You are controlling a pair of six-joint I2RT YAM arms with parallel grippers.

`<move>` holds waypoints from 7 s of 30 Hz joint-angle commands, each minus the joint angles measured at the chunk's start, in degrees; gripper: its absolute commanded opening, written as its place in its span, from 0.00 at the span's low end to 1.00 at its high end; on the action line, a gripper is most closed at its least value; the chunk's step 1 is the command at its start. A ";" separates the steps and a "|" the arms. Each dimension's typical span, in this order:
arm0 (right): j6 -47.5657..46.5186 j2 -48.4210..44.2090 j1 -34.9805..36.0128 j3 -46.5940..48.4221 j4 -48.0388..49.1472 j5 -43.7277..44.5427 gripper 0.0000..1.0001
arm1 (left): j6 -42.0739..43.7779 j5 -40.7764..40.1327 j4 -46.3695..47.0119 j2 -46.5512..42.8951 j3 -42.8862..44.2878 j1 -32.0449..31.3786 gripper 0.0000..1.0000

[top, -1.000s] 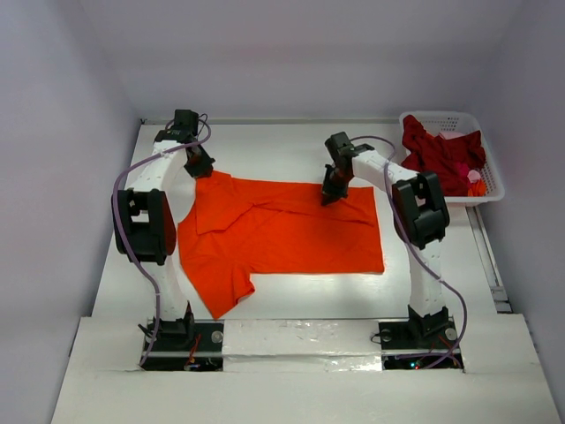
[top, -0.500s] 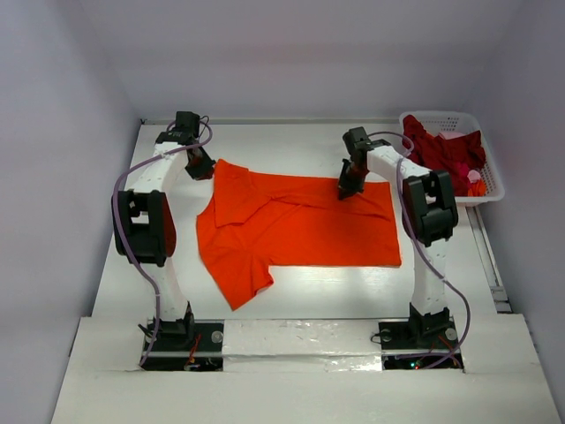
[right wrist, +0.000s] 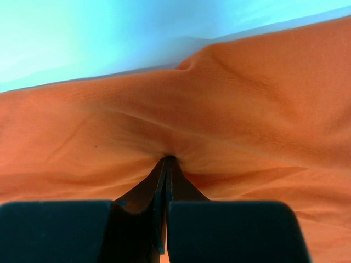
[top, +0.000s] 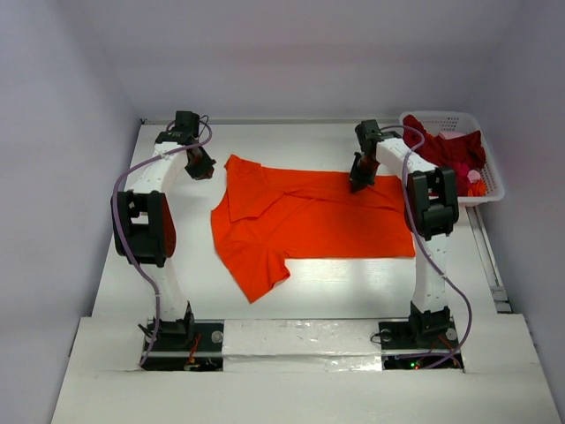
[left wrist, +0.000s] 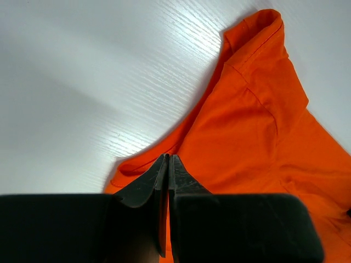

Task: Fold and stack the t-shirts
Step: Fold the flattened tshirt in 1/3 of the way, then grap the side of the flattened tshirt closest away from the robot with both arms

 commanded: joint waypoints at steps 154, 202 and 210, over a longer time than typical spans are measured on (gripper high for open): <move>12.90 -69.19 -7.37 -49.25 11.94 -1.90 0.90 | -31.97 10.86 4.06 -32.18 -56.07 -39.23 0.36; 12.81 -67.87 -8.96 -49.43 13.88 -5.85 0.90 | -33.02 3.92 0.45 -31.39 -55.71 -40.81 0.31; 12.55 -67.87 -8.96 -49.43 13.62 -6.03 0.90 | -33.02 4.27 3.27 -29.54 -55.63 -40.81 0.31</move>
